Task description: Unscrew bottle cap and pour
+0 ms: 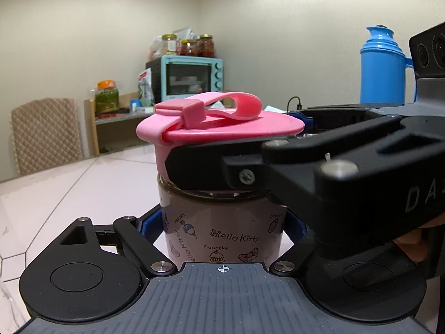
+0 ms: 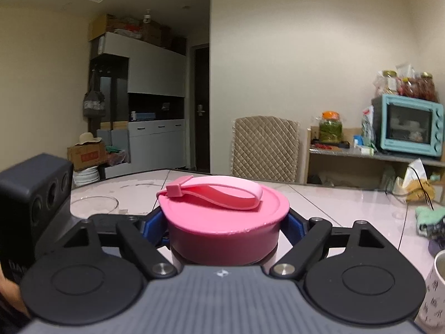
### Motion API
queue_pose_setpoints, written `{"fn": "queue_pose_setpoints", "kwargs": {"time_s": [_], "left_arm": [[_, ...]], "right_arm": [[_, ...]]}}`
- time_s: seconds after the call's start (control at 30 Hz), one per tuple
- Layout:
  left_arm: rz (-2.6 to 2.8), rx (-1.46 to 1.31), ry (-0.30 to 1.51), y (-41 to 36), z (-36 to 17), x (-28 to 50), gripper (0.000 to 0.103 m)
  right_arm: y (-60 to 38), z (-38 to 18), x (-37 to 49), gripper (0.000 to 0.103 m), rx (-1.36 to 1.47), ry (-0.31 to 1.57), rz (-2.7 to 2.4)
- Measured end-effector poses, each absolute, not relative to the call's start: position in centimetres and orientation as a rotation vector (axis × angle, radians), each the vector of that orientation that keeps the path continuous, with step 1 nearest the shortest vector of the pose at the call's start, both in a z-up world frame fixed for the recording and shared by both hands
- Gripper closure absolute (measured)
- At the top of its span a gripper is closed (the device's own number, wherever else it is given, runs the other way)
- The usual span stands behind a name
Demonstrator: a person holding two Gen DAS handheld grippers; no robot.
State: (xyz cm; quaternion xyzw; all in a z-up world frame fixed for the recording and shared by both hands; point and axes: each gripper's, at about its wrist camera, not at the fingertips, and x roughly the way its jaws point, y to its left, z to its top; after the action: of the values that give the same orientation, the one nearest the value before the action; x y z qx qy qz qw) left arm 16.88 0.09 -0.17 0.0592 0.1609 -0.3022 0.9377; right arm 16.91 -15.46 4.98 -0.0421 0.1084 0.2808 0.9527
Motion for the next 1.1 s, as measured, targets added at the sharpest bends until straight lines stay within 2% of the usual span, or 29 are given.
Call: {"fn": "queue_pose_setpoints", "kwargs": {"time_s": [0.43,0.53,0.6,1.1], "left_arm": [[-0.618,0.12,0.329,0.1,-0.2,16.9,0.013],[-0.618,0.12,0.329,0.1,-0.2,16.9,0.013],[-0.617,0.121,0.329,0.2,-0.2,16.9,0.013],[-0.618,0.12,0.329,0.2,-0.2,17.0,0.013]], "right_arm": [[-20.5,4.8,20.8,0.018,-0.063,0.194,0.982],[-19.9,5.2,19.8,0.016,-0.074,0.195,0.92],[-19.4,5.5,18.8,0.01,-0.088,0.201,0.853],[-15.9,6.0,15.5,0.009,-0.101,0.221,0.58]]}}
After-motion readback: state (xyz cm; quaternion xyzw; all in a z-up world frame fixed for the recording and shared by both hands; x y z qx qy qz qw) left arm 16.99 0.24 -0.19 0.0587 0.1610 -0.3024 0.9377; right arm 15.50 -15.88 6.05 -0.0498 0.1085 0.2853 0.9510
